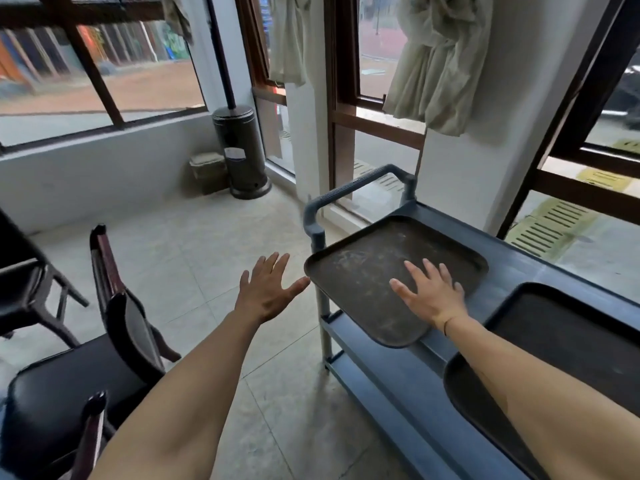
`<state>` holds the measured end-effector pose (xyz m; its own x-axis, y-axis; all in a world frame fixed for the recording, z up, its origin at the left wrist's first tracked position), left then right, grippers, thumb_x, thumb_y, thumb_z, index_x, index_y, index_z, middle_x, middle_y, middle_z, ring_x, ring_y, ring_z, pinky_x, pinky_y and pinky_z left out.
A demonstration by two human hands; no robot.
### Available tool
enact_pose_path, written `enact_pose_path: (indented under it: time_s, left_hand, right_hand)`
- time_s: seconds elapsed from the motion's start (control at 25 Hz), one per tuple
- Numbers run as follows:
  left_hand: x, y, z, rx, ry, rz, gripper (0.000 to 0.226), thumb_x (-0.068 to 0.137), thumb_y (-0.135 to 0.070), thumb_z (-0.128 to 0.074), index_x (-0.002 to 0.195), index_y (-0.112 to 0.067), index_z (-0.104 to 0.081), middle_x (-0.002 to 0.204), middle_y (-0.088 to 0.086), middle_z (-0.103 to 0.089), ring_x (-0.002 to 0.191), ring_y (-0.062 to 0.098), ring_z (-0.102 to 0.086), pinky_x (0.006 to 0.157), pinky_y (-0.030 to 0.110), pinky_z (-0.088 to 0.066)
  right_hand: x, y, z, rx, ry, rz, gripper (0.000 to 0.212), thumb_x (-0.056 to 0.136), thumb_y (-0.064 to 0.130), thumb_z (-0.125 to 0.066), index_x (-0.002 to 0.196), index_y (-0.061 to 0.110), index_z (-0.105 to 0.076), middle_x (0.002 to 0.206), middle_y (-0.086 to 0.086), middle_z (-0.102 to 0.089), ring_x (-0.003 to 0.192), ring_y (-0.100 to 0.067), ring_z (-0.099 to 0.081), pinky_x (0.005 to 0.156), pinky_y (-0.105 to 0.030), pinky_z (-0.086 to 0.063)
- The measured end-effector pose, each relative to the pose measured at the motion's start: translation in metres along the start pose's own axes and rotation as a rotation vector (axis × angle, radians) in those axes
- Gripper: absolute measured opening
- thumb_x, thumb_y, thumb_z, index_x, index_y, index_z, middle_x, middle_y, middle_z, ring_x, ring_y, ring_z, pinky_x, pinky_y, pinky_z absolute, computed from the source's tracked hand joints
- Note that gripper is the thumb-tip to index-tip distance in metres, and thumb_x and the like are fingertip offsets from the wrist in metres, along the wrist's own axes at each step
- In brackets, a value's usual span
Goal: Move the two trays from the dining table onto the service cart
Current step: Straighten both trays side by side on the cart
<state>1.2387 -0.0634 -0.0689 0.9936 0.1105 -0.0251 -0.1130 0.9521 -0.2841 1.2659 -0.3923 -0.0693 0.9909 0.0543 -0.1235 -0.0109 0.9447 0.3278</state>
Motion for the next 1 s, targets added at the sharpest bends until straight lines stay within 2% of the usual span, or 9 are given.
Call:
enact_pose_path:
  time_s: [0.2,0.48,0.72,1.0]
  left_hand:
    - [0.055,0.03,-0.015,-0.001,0.092,-0.105,0.095,0.078,-0.086,-0.019,0.156,-0.033,-0.013,0.166,-0.005,-0.006,0.151,0.018,0.001,0.119,0.052,-0.001]
    - [0.119,0.037,-0.045,0.134,0.229,-0.399,0.097,0.075,-0.089,-0.015,0.156,-0.035,-0.008,0.166,-0.006,-0.004,0.152,0.018,0.003,0.119,0.053,0.004]
    - [0.15,0.0,-0.08,0.3,0.33,-0.702,0.099,0.074,-0.09,-0.017,0.156,-0.037,-0.002,0.166,-0.005,0.003,0.151,0.02,0.01,0.118,0.053,0.007]
    - [0.172,-0.03,-0.114,0.404,0.484,-0.871,0.101,0.069,-0.094,-0.024,0.154,-0.044,0.001,0.165,-0.008,0.01,0.15,0.021,0.015,0.117,0.06,0.005]
  right_hand:
    - [0.018,0.036,-0.041,-0.036,0.034,-0.06,0.076,0.087,0.077,-0.024,0.153,0.04,-0.019,0.166,0.001,-0.008,0.151,-0.025,0.002,0.117,-0.058,-0.009]
    - [0.029,0.064,-0.088,-0.046,0.087,-0.21,0.084,0.08,0.085,-0.016,0.153,0.044,-0.014,0.166,0.004,-0.005,0.151,-0.025,0.002,0.115,-0.063,-0.012]
    - [0.024,0.062,-0.127,-0.096,0.149,-0.315,0.096,0.067,0.095,-0.006,0.152,0.049,-0.006,0.166,0.005,0.0,0.151,-0.028,0.007,0.111,-0.069,-0.006]
    - [0.029,0.047,-0.151,-0.113,0.139,-0.349,0.107,0.059,0.098,0.0,0.153,0.047,-0.008,0.166,0.003,0.0,0.151,-0.029,0.006,0.109,-0.072,0.002]
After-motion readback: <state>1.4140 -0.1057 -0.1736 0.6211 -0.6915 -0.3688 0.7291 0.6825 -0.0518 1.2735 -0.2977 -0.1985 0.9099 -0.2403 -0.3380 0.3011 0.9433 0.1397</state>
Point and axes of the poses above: each hand's wrist, its own x-axis towards the middle knuckle, its own z-axis out of the back of the hand, y = z × x, the point moved 3 cm from there along x, towards the middle knuckle
